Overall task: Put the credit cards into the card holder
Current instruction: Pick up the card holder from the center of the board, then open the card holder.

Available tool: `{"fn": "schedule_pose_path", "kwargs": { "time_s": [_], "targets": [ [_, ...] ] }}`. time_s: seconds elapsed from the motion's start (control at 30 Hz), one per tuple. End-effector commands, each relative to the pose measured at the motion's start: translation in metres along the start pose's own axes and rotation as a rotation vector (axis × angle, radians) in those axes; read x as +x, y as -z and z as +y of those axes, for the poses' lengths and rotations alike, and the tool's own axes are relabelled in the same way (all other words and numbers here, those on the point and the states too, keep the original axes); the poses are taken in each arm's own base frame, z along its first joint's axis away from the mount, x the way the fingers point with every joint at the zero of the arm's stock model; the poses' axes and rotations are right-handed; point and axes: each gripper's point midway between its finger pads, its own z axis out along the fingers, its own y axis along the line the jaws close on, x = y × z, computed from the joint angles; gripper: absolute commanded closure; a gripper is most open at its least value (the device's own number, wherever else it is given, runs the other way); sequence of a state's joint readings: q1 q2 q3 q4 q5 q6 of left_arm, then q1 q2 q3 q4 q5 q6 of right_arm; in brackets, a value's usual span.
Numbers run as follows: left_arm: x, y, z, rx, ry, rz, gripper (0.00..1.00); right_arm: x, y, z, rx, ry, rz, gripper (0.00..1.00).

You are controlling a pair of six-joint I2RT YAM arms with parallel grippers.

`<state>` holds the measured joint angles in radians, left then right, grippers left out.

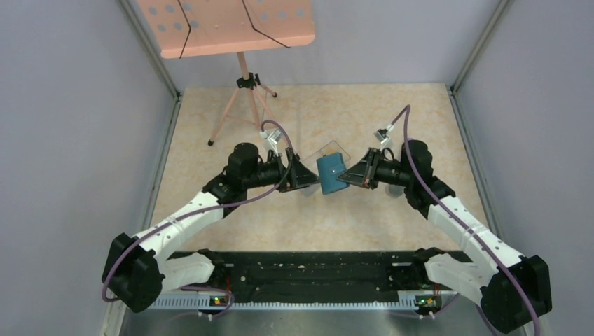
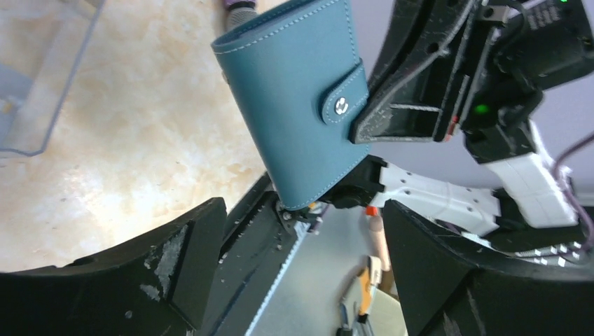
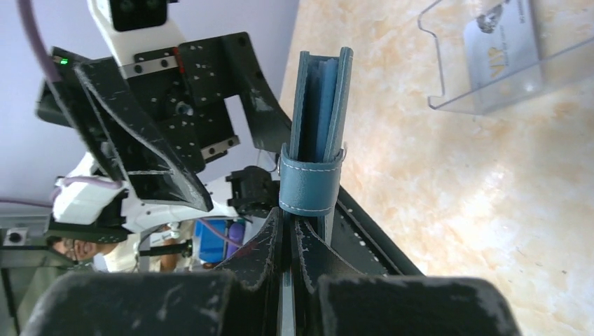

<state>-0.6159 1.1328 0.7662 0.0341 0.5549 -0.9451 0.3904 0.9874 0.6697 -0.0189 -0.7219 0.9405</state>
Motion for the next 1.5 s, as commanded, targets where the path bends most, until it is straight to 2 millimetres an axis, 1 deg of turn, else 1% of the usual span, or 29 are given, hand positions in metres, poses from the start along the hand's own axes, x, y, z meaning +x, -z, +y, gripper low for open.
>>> {"fn": "schedule_pose_path", "kwargs": {
  "time_s": [0.0, 0.07, 0.17, 0.23, 0.33, 0.5, 0.63, 0.7, 0.73, 0.77, 0.8, 0.83, 0.9, 0.93, 1.0, 1.03, 1.07, 1.1, 1.2, 1.27, 1.33, 1.47],
  "targets": [
    [-0.002, 0.005, -0.033, 0.221, 0.008, 0.029, 0.13, -0.015, 0.003, 0.048, -0.160, 0.037, -0.023, 1.00],
    [-0.001, 0.003, -0.038, 0.292, 0.034, 0.043, 0.15, -0.015, 0.004, 0.051, -0.181, 0.023, -0.025, 1.00],
    [0.003, -0.001, -0.048, 0.375, 0.063, 0.109, 0.20, -0.014, 0.004, 0.055, -0.212, -0.001, -0.023, 1.00],
    [0.004, -0.006, -0.045, 0.382, 0.091, 0.128, 0.23, -0.014, 0.004, 0.057, -0.226, -0.016, -0.025, 1.00],
    [0.002, -0.010, -0.040, 0.378, 0.109, 0.111, 0.25, -0.016, 0.004, 0.060, -0.248, -0.024, -0.029, 1.00],
    [-0.001, -0.010, -0.048, 0.412, 0.082, 0.119, 0.32, -0.013, 0.002, 0.054, -0.240, -0.037, -0.020, 1.00],
    [-0.004, -0.011, -0.054, 0.445, 0.061, 0.124, 0.48, -0.011, 0.000, 0.046, -0.220, -0.057, -0.020, 1.00],
    [-0.005, -0.011, -0.055, 0.454, 0.065, 0.117, 0.65, -0.012, -0.001, 0.043, -0.209, -0.065, -0.022, 1.00],
    [-0.005, -0.011, -0.055, 0.455, 0.068, 0.115, 0.78, -0.012, -0.002, 0.041, -0.200, -0.069, -0.021, 1.00],
    [-0.006, -0.012, -0.055, 0.453, 0.070, 0.111, 0.91, -0.012, -0.004, 0.038, -0.181, -0.073, -0.020, 0.97],
    [-0.006, -0.012, -0.054, 0.445, 0.069, 0.107, 1.00, -0.012, -0.004, 0.033, -0.153, -0.074, -0.020, 0.93],
    [-0.006, -0.012, -0.053, 0.436, 0.065, 0.107, 1.00, -0.012, -0.006, 0.026, -0.111, -0.060, -0.023, 0.89],
    [-0.006, -0.013, -0.050, 0.402, 0.043, 0.108, 1.00, -0.015, -0.006, 0.011, -0.012, -0.052, -0.037, 0.65],
    [-0.006, -0.015, -0.046, 0.368, 0.035, 0.110, 1.00, -0.012, -0.004, 0.002, 0.043, -0.063, -0.028, 0.54],
    [-0.005, -0.017, -0.034, 0.270, 0.006, 0.114, 1.00, -0.014, -0.002, -0.008, 0.118, -0.056, -0.043, 0.36],
    [-0.006, -0.017, -0.028, 0.216, -0.016, 0.113, 1.00, -0.016, -0.001, -0.012, 0.144, -0.051, -0.051, 0.29],
    [-0.005, -0.018, -0.019, 0.146, -0.030, 0.121, 1.00, -0.016, 0.000, -0.016, 0.170, -0.049, -0.052, 0.23],
    [0.003, -0.016, -0.005, 0.053, -0.025, 0.157, 1.00, -0.018, 0.000, -0.018, 0.193, -0.041, -0.052, 0.19],
    [0.007, -0.011, 0.021, -0.151, -0.089, 0.190, 1.00, -0.023, 0.002, -0.025, 0.295, 0.011, -0.047, 0.09],
    [0.010, -0.005, 0.037, -0.262, -0.089, 0.216, 1.00, -0.021, -0.002, -0.031, 0.369, 0.051, -0.022, 0.05],
    [0.014, -0.003, 0.041, -0.291, -0.099, 0.242, 1.00, -0.015, -0.012, -0.037, 0.412, 0.072, 0.022, 0.05],
    [0.025, -0.001, 0.045, -0.342, -0.116, 0.293, 1.00, -0.007, -0.034, -0.037, 0.448, 0.112, 0.071, 0.05]
  ]
}}
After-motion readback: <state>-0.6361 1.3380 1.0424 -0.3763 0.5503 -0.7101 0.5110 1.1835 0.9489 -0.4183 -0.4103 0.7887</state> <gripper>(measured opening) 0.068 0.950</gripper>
